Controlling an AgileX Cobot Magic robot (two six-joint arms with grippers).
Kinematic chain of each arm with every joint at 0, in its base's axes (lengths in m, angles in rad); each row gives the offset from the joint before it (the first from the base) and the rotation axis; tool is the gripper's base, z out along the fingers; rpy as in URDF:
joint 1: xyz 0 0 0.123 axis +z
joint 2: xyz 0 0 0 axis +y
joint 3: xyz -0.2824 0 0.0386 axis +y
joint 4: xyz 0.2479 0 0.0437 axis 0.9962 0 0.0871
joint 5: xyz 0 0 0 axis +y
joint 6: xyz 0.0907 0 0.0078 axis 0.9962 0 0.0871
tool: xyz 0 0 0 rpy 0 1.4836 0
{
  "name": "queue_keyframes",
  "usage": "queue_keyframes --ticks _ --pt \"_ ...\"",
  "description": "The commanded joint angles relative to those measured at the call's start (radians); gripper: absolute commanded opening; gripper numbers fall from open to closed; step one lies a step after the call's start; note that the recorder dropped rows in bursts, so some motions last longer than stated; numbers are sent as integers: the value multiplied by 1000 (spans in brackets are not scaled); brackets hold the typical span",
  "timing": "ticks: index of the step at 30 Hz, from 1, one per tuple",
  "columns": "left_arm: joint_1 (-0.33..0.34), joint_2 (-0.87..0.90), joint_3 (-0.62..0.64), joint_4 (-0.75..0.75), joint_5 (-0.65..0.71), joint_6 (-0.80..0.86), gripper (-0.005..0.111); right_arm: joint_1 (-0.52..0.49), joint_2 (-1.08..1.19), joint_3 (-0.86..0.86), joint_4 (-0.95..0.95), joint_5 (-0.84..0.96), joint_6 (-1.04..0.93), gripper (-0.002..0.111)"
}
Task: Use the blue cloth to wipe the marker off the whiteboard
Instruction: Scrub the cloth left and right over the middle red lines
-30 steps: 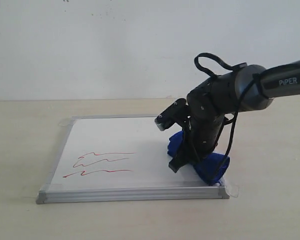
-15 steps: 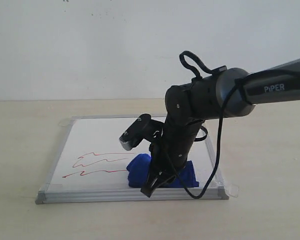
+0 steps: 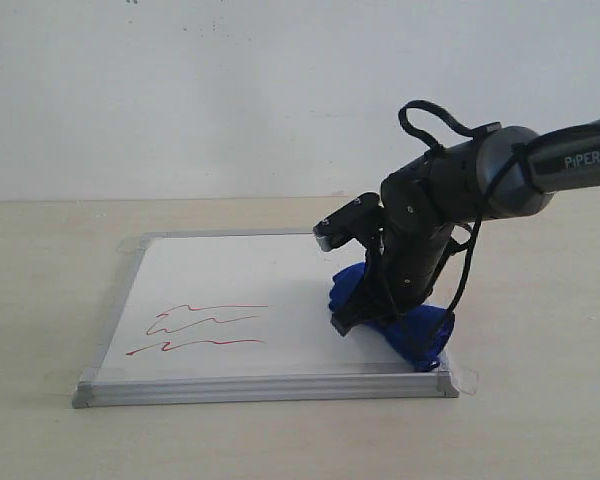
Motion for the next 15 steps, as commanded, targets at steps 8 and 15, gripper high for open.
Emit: queue_keyframes --ticks 8,15 --pt "-2 -3 3 0 -7 -10 4 114 42 24 446 121 -452 0" --pt "-2 -3 3 0 -7 -10 4 148 42 20 521 93 -565 0"
